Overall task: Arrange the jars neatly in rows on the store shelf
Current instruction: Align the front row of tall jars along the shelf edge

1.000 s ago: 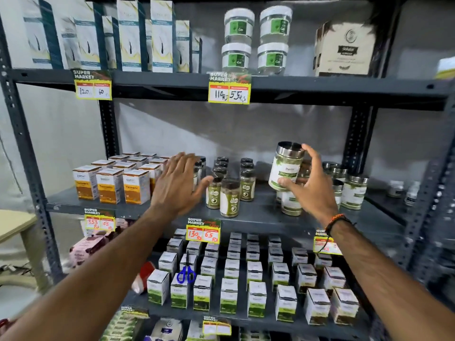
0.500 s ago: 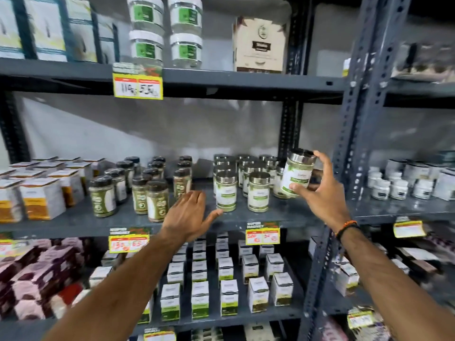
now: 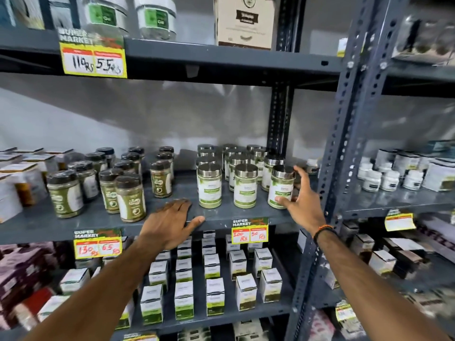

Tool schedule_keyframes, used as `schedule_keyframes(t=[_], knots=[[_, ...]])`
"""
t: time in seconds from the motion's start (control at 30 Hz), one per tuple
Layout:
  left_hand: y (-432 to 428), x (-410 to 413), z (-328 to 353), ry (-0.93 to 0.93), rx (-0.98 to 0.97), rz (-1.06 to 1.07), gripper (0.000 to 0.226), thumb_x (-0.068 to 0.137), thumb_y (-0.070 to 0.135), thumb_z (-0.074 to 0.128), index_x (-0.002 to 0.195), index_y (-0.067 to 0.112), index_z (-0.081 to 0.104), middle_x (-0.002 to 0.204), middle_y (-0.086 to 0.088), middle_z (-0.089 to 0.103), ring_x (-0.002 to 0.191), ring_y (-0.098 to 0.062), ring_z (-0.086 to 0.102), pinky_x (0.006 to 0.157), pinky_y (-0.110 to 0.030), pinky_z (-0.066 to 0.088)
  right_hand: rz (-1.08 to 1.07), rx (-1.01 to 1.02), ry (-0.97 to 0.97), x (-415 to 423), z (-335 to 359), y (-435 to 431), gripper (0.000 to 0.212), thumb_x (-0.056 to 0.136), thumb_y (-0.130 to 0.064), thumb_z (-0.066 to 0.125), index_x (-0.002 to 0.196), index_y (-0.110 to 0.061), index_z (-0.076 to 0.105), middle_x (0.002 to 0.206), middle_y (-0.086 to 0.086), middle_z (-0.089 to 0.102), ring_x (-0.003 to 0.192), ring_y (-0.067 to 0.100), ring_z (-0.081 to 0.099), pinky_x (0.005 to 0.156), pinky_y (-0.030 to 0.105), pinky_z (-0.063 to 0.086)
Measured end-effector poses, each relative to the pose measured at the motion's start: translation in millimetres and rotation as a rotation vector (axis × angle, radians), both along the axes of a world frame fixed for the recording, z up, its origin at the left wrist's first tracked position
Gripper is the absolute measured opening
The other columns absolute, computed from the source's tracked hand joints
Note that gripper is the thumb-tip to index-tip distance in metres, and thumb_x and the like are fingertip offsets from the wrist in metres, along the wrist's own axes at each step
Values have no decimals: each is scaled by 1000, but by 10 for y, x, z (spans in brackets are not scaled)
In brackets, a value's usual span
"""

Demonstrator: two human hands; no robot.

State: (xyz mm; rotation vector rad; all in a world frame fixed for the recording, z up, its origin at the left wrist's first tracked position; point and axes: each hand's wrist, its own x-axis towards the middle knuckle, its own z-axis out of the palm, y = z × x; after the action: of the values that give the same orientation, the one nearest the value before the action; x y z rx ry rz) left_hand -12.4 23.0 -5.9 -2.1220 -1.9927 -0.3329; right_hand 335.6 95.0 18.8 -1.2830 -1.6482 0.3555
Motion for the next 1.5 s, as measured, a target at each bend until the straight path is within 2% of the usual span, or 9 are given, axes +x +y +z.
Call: schedule_keyframes(t=[0.1,0.2,0.27,0.37,0.4,0.47,0.8,1.13,1.5], knots=[[2,9,-10,9,29,6,84,95,78,19,154,22,34,162,-5,40,144,-26,42,110,-47,42,-19,-9,-24,-15,-30,15,108,82,-22,86,160,-37,13,132,4,69,115,23,68,106,44,49],[5,-5,-23,8,38,1,86,94,79,17,154,21,36,161,-5,42,143,-26,43,112,-46,40,-72,-60,-29,-20,-41,-12,116,78,-27,89,163,-22,10,141,8,63,127,25,61,109,42,45],[5,-11,-34,8,45,-7,88,93,80,16,154,19,36,160,-6,44,143,-26,43,115,-45,38,-100,-121,-30,-60,-32,-70,109,74,-31,91,157,-10,24,140,11,63,126,26,61,103,34,46],[9,-17,-35,13,44,-15,88,94,79,16,154,19,36,160,-7,44,143,-25,43,116,-44,37,-118,-170,-94,-135,-16,-109,69,76,-29,90,133,-7,58,126,11,72,113,27,68,89,28,49],[11,-20,-34,13,45,-17,88,93,80,15,154,19,36,159,-7,44,143,-25,43,115,-44,37,-125,-173,-110,-151,-4,-100,59,77,-29,89,127,-7,64,123,12,73,111,27,69,89,29,51],[10,-25,-32,14,43,-20,91,92,81,13,154,18,36,159,-7,44,143,-24,43,116,-43,37,-139,-183,-122,-160,14,-57,54,78,-32,88,122,-9,69,121,11,74,110,27,69,91,32,52],[16,-35,-40,22,41,-14,99,86,84,4,152,18,38,158,-7,46,142,-25,45,116,-44,38,-184,-207,-52,-202,-7,46,51,79,-28,87,124,-9,69,122,10,74,113,28,68,94,36,52],[20,-35,-49,29,47,-10,101,86,84,3,152,18,39,157,-7,47,142,-25,44,116,-43,37,-203,-223,-26,-228,-32,48,54,77,-34,87,124,-15,68,121,5,75,110,25,70,94,38,55],[7,-25,-49,17,39,7,101,87,84,3,153,17,38,159,-8,45,144,-26,42,118,-44,35,-202,-222,-29,-212,-64,57,54,80,-29,86,125,-7,66,122,11,73,110,29,68,86,30,50]])
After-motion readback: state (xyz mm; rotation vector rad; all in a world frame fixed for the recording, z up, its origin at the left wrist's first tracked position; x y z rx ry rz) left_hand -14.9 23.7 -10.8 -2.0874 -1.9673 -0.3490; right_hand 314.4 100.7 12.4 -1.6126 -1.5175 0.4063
